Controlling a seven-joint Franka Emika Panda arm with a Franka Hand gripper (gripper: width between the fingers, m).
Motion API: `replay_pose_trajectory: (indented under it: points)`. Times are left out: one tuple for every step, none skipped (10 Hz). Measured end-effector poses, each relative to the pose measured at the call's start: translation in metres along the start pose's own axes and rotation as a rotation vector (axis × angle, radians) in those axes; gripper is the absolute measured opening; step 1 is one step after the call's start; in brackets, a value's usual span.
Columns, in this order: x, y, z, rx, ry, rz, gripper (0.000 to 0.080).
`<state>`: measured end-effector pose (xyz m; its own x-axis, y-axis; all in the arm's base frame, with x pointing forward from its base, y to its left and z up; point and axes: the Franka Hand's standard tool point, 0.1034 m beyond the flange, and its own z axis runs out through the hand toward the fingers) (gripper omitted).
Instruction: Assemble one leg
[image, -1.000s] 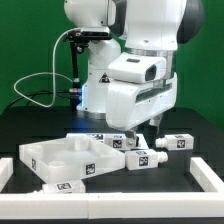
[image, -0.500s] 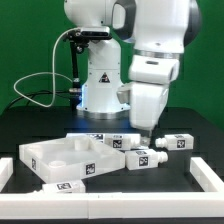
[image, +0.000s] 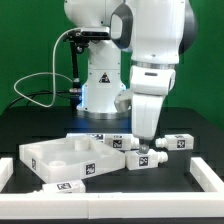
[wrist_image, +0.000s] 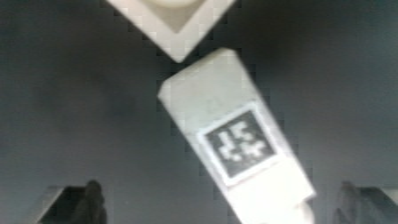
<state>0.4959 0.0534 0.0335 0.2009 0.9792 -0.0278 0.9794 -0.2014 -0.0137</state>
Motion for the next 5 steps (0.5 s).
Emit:
replay_pose_trajectory:
  points:
    - [-0.002, -0.001, 0.014, -0.008, 0.016, -0.040, 0.0649]
    - [-0.003, 0.000, 0.023, -0.002, 0.019, -0.050, 0.0649]
    - [-0.002, 0.002, 0.026, -0.001, 0.021, -0.053, 0.0649]
    - [-0.002, 0.002, 0.026, -0.001, 0.021, -0.052, 0.0649]
    - [-0.002, 0.002, 0.027, 0.000, 0.021, -0.051, 0.0551]
